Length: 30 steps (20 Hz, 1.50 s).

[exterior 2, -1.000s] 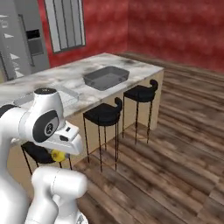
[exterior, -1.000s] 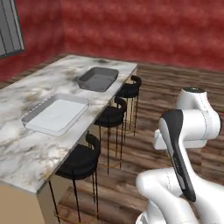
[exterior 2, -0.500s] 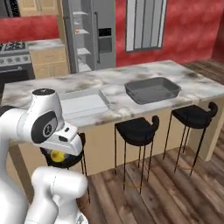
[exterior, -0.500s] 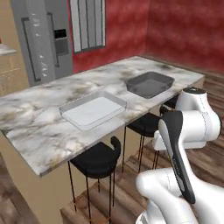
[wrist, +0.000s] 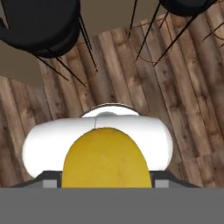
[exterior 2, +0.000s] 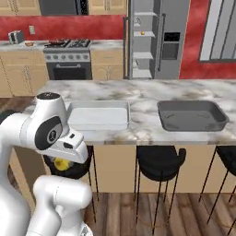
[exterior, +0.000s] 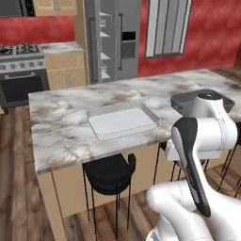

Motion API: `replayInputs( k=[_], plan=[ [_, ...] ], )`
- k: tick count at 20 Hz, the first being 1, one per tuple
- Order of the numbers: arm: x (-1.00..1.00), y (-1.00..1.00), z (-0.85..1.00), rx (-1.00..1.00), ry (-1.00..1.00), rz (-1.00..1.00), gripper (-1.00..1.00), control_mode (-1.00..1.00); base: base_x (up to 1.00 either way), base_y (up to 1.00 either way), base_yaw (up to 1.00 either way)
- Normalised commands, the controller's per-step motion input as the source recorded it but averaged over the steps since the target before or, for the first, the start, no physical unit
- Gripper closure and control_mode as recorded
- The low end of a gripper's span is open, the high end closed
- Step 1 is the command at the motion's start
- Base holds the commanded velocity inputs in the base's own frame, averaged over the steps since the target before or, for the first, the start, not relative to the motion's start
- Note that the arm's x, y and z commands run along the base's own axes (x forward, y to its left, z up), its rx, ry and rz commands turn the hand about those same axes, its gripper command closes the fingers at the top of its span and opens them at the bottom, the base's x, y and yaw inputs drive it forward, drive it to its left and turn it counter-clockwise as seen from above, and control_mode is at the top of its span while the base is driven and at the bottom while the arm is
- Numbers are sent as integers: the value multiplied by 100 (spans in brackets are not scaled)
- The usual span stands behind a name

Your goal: Place the cold items (lemon and mango) from the fridge in one tupperware on the dining counter. Place the warm items (kebab skewer and hot dog) in the stove area in another tupperware.

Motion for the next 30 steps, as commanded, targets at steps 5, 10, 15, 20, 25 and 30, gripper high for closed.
replayInputs(
  k=[5, 10, 15, 20, 25, 30],
  plan=[
    [0, 0, 0, 0, 0, 0, 100, 100, 10, -51, 76],
    [0, 0, 0, 0, 0, 0, 100, 100, 30, -49, 15],
    [0, 0, 0, 0, 0, 0, 100, 100, 56, 41, -29],
    [0, 0, 0, 0, 0, 0, 100, 100, 12, 1, -12],
    [0, 0, 0, 0, 0, 0, 100, 100, 39, -13, -1],
    [0, 0, 0, 0, 0, 0, 100, 100, 36, -10, 0]
  ],
)
